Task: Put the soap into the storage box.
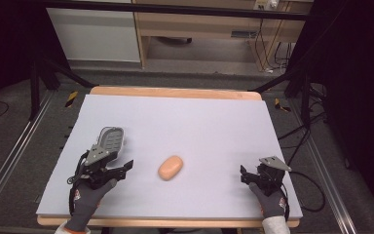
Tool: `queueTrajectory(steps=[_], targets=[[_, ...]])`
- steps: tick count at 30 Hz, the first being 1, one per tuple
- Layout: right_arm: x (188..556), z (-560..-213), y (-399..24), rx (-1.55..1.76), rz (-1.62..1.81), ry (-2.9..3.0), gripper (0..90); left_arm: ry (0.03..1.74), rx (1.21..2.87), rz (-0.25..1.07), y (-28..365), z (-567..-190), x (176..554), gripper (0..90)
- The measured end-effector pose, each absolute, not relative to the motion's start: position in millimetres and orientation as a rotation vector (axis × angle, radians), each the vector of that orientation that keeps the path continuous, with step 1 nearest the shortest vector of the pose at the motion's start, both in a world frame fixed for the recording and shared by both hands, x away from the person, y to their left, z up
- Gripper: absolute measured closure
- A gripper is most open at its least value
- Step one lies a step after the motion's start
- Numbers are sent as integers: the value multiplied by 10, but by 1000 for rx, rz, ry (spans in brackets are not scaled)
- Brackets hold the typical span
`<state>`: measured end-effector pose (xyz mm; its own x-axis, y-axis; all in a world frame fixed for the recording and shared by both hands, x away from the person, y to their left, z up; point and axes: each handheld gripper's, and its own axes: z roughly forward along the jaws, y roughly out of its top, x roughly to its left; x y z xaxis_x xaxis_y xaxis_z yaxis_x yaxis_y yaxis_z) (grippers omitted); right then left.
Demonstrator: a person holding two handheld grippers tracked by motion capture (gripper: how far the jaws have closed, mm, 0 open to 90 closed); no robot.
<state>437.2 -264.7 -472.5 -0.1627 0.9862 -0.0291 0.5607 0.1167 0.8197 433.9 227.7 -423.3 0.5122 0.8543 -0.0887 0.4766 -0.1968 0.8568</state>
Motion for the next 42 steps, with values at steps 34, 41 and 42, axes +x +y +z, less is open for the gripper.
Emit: queueTrajectory(steps=[34,41,42], targets=[[4381,-4713,-2635,1508,902,1802,51,978,1965,431,1488,-4207,4579,294],[4383,-4710,-2634,1509,901,1802,50,957,2004,425,1366,-4237,4605,298],[4383,-4710,-2634,1509,901,1802,50,957,2004,425,1366,-4237,4605,298]])
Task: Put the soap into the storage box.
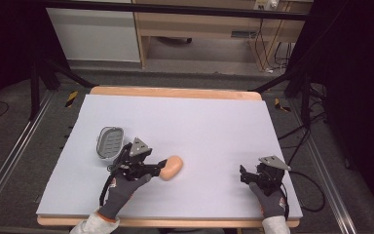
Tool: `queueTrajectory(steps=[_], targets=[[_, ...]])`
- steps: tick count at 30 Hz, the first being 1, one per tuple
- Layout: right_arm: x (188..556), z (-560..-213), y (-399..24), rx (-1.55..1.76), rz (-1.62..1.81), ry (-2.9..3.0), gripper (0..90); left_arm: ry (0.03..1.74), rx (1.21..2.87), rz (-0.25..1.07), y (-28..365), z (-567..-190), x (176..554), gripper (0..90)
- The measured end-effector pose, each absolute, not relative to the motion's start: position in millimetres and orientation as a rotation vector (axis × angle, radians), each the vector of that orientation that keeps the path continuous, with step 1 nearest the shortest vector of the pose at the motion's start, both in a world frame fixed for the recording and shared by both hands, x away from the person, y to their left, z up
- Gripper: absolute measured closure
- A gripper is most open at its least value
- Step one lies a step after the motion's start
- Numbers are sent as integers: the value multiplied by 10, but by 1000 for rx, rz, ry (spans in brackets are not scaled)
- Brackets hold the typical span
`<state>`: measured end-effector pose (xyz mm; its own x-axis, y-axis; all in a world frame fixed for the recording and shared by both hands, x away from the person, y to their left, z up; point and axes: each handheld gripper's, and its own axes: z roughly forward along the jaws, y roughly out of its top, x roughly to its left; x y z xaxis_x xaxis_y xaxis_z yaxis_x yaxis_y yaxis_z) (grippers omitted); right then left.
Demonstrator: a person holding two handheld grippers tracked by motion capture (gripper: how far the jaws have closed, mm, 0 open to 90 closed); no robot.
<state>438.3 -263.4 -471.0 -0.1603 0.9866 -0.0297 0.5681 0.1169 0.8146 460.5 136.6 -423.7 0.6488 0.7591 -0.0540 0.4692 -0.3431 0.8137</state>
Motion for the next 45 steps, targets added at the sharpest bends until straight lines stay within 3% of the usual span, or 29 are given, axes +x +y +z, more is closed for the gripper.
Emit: queueTrajectory(steps=[45], targets=[[4402,-4713,-2621,1512,893,1823,50,933,2217,401,911,-4569,4779,277]])
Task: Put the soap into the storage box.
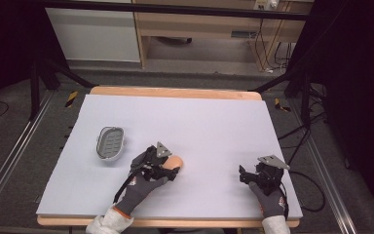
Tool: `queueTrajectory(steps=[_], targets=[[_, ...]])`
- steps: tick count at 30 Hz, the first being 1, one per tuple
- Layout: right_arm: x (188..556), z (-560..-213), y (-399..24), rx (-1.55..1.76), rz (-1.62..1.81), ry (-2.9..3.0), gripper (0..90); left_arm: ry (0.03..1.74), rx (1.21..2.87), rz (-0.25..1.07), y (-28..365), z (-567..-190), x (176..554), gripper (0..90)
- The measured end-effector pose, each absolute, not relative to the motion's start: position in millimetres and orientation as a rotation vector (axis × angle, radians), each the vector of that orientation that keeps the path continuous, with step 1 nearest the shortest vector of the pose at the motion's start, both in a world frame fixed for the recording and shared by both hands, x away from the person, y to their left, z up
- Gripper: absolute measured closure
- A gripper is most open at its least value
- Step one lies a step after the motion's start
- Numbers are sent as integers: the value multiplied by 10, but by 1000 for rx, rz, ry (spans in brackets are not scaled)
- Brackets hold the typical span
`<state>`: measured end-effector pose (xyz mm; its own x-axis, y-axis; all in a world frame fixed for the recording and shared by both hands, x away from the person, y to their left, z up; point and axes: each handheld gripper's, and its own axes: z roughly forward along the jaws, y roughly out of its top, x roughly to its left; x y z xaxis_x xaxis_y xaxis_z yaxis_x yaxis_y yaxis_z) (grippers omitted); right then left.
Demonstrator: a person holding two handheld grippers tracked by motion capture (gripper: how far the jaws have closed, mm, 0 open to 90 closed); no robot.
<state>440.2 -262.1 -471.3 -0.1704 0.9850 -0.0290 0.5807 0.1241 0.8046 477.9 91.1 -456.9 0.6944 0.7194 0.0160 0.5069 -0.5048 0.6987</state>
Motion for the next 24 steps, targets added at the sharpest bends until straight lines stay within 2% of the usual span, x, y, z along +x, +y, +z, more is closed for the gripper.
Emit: queueTrajectory(steps=[24], targets=[[4406,-4721,-2612,1528,888,1830,49,946,2281,347,851,-4711,4860,306]])
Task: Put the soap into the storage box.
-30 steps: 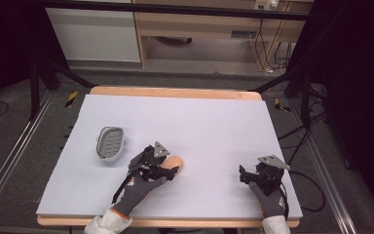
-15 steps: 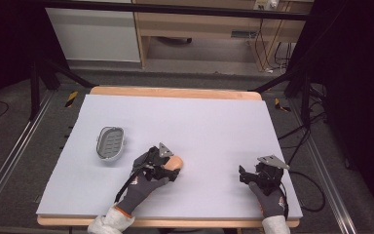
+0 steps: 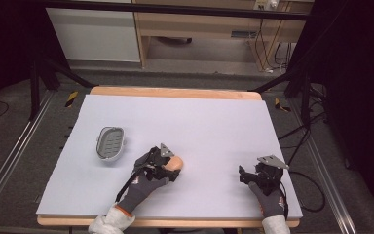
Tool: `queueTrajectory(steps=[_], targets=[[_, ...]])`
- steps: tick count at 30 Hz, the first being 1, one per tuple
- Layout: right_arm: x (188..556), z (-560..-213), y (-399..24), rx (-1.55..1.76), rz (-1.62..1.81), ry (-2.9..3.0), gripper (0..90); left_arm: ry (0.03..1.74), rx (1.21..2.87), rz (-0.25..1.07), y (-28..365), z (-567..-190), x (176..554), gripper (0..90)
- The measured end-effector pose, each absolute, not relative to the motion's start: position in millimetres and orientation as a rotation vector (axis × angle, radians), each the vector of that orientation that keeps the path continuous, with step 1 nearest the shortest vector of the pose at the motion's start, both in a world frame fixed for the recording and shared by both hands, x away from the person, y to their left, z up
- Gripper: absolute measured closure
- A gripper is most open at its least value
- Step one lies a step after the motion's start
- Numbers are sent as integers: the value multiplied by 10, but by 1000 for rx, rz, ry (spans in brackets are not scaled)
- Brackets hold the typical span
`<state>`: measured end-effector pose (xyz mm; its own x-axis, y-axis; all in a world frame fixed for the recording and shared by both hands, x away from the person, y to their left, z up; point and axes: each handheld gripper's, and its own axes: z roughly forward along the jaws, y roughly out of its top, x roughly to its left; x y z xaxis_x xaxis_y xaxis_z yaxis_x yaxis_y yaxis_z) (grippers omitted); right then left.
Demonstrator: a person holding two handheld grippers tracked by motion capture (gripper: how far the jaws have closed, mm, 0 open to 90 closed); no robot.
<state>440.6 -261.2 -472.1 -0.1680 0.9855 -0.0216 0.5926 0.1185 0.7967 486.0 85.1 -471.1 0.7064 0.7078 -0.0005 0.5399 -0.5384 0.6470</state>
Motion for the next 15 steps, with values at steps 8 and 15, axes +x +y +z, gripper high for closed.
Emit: queueTrajectory(steps=[8,15], targets=[[4408,-4723,-2612,1529,886,1832,49,949,2288,355,832,-4728,4861,308],[4409,-4722,-2612,1535,887,1829,48,951,2299,369,816,-4724,4862,312]])
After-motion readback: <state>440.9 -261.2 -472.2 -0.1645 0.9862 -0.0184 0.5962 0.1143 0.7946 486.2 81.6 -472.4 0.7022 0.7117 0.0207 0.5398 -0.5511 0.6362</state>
